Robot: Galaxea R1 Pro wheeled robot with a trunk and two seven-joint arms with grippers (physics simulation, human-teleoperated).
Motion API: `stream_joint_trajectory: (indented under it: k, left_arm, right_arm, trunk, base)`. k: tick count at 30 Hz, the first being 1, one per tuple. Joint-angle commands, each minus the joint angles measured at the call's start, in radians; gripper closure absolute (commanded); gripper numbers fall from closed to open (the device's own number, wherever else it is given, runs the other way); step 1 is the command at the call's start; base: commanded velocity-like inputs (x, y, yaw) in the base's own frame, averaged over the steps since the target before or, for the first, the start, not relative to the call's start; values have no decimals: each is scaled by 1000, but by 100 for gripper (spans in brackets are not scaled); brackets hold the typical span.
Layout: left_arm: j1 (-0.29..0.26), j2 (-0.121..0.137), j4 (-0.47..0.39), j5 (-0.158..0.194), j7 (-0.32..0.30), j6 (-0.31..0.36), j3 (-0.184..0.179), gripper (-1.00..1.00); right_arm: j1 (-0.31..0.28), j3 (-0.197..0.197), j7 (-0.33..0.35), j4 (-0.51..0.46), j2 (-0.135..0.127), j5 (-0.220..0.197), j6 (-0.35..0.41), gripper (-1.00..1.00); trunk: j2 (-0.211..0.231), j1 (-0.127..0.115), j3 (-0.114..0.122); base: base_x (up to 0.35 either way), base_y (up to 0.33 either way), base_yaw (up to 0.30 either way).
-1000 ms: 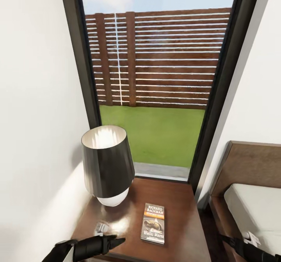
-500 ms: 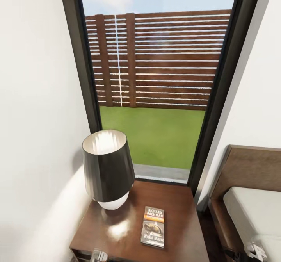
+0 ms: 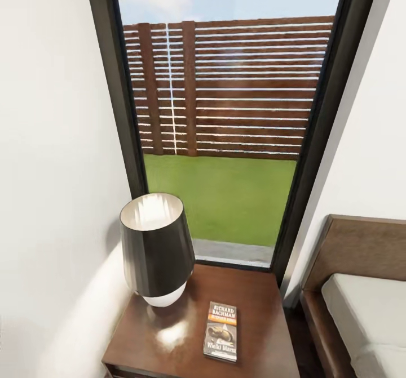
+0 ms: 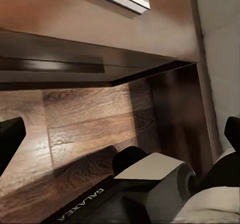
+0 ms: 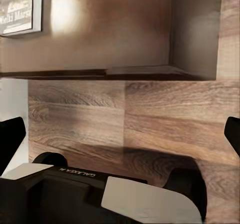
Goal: In the bedroom, move the book from the bed onto either nightstand, and place the two sandals side by side next to the bed.
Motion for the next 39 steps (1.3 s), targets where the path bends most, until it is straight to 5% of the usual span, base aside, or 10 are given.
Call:
stream_joint_trajectory:
  k: [1, 6, 11, 15, 21, 31, 39]
  left_arm:
    - [6, -2, 2, -12, 22, -2, 9, -100]
    - [17, -17, 3, -29, 148, -1, 8, -100]
    - [46, -26, 3, -32, 295, -1, 8, -100]
    - [53, -28, 3, -33, 345, -2, 8, -100]
    - [58, -28, 3, -33, 413, -3, 8, -100]
    - [62, -28, 2, -33, 424, -2, 8, -100]
    - [69, -22, 3, -31, 434, -2, 11, -100]
  right_arm:
    - [1, 6, 3, 3, 19, 14, 4, -100]
    - [6, 5, -50, 3, 90, 95, -1, -100]
    - [7, 5, -185, 3, 204, 123, -18, -100]
    - [7, 5, -310, 3, 234, 125, -19, -100]
    - [7, 4, -437, 3, 238, 124, -20, -100]
    - [7, 4, -449, 3, 239, 125, -19, -100]
    - [7, 4, -450, 3, 239, 125, -19, -100]
  trunk:
    - [7, -4, 2]
    - [42, -23, 18]
    - [77, -42, 34]
    - [105, -58, 46]
    - [147, -81, 65]
    - [217, -119, 96]
    - [217, -119, 96]
  base:
    - [0, 0, 0]
    - [0, 0, 0]
    - [0, 0, 0]
    - [0, 0, 0]
    - [0, 0, 0]
    - [0, 0, 0]
    - [0, 0, 0]
